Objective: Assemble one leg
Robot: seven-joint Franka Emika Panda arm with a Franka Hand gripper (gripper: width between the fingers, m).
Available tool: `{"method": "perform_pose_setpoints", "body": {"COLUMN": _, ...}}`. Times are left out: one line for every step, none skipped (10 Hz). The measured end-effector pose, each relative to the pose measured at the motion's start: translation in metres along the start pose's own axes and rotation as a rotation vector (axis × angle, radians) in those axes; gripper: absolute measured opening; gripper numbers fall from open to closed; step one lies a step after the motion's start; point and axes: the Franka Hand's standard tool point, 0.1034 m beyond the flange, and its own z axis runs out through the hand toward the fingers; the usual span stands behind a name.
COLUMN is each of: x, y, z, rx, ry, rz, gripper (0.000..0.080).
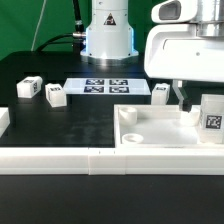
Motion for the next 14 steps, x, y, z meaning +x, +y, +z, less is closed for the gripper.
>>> {"method": "perform_pose_setpoints", "body": {"x": -0.0016, "y": 0.0005, "z": 0.0005, "rx": -0.006, "ry": -0.013, "rz": -0.082, "gripper": 0.0648}}
{"method": "perform_pose_setpoints", "body": {"x": -0.0024, "y": 0.0009, "z": 0.0008, "rx": -0.007, "ry": -0.02, "rz": -0.121, "gripper": 0.0648}}
{"method": "perform_pose_setpoints", "body": {"x": -0.0019, "y": 0.0018, "z": 0.0009, "rx": -0.006, "ry": -0.02, "rz": -0.158, "gripper": 0.0648}}
{"method": "perform_pose_setpoints", "body": {"x": -0.002, "y": 0.0017, "z": 0.001, "rx": -0.006, "ry": -0.02, "rz": -0.15, "gripper": 0.0536}}
{"method": "perform_pose_setpoints", "body": {"x": -0.002, "y": 0.0018, "z": 0.001, "rx": -0.006, "ry": -0.02, "rz": -0.15, "gripper": 0.04}}
{"method": "perform_pose_setpoints", "body": {"x": -0.002, "y": 0.0019, "z": 0.001, "rx": -0.007, "ry": -0.02, "rz": -0.15, "gripper": 0.04}}
{"method": "perform_pose_setpoints", "body": {"x": -0.002, "y": 0.0018, "z": 0.001, "rx": -0.006, "ry": -0.02, "rz": -0.149, "gripper": 0.0291}}
{"method": "perform_pose_setpoints", "body": {"x": -0.002, "y": 0.0018, "z": 0.001, "rx": -0.007, "ry": -0.02, "rz": -0.125, "gripper": 0.0291}}
{"method": "perform_pose_setpoints", "body": {"x": -0.0021, "y": 0.0018, "z": 0.001, "rx": -0.006, "ry": -0.02, "rz": -0.111, "gripper": 0.0291}}
{"method": "perform_pose_setpoints", "body": {"x": -0.0025, "y": 0.002, "z": 0.0015, "rx": -0.004, "ry": -0.021, "rz": 0.0, "gripper": 0.0291}}
{"method": "perform_pose_setpoints", "body": {"x": -0.0021, "y": 0.0025, "z": 0.0015, "rx": -0.002, "ry": -0.021, "rz": 0.11, "gripper": 0.0291}}
{"method": "perform_pose_setpoints", "body": {"x": -0.0019, "y": 0.0028, "z": 0.0015, "rx": -0.002, "ry": -0.019, "rz": 0.176, "gripper": 0.0291}}
{"method": "perform_pose_setpoints", "body": {"x": -0.002, "y": 0.0037, "z": 0.0016, "rx": -0.004, "ry": -0.019, "rz": 0.324, "gripper": 0.0291}}
{"method": "perform_pose_setpoints", "body": {"x": -0.0023, "y": 0.0044, "z": 0.0014, "rx": -0.005, "ry": -0.019, "rz": 0.455, "gripper": 0.0291}}
